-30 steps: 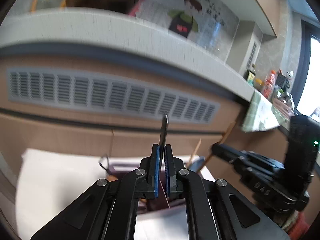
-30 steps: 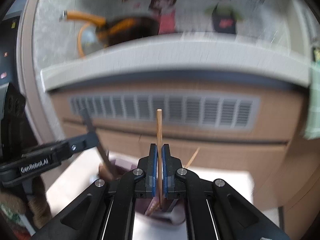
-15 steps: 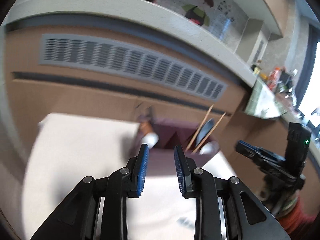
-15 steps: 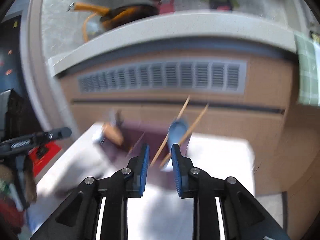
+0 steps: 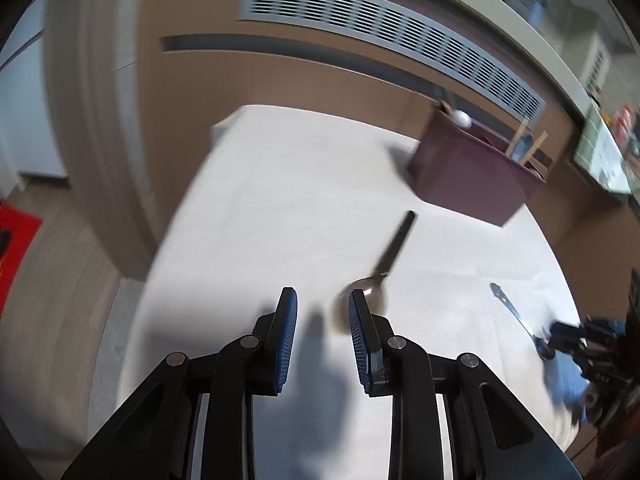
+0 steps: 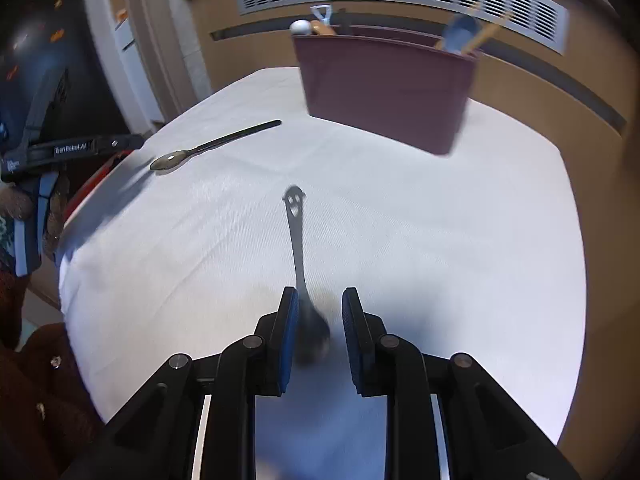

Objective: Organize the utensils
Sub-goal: 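Move the left tool to the translucent spoon while the right tool approaches the smiley metal spoon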

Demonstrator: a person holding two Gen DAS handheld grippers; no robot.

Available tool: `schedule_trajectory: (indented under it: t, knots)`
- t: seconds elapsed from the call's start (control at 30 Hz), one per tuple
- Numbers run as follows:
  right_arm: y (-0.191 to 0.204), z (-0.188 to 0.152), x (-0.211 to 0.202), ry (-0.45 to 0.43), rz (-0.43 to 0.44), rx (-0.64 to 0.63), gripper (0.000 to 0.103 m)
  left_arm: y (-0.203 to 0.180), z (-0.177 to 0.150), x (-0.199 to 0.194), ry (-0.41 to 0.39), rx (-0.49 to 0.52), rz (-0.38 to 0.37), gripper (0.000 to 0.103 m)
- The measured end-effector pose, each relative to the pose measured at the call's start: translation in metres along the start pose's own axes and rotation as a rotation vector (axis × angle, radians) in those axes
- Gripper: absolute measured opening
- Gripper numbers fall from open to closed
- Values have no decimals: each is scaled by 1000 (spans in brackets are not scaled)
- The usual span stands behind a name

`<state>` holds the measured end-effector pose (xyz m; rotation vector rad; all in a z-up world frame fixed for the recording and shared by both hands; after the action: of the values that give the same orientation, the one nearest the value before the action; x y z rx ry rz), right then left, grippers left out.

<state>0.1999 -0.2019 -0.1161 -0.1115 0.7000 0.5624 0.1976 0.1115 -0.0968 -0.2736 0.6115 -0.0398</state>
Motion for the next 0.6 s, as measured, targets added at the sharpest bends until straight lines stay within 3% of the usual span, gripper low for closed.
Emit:
schedule_trajectory:
  t: [0.23,0.33,0.6]
  knots:
    - [-5,-27,-17,1,-10,94,22,13,-9,7,21,-99,1,28]
    - [2,-20,-12,-12,33,129,23,8,-8,8,19,-105,-17,28]
    - [12,13,-2,-66,16,51,23,-3,-5,17,39,-114,-90,28]
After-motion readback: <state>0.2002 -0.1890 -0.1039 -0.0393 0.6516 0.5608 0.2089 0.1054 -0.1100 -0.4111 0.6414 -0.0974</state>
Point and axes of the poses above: each gripper's, at about its wrist camera, not at the fingertips, and x roughly the way its jaws point, y to its left, z to its top, the point moved 5 cm from there along x, roughly the way its jaws point, and after that the axes turned 13 degrees about -y, right-handed, at the moved point
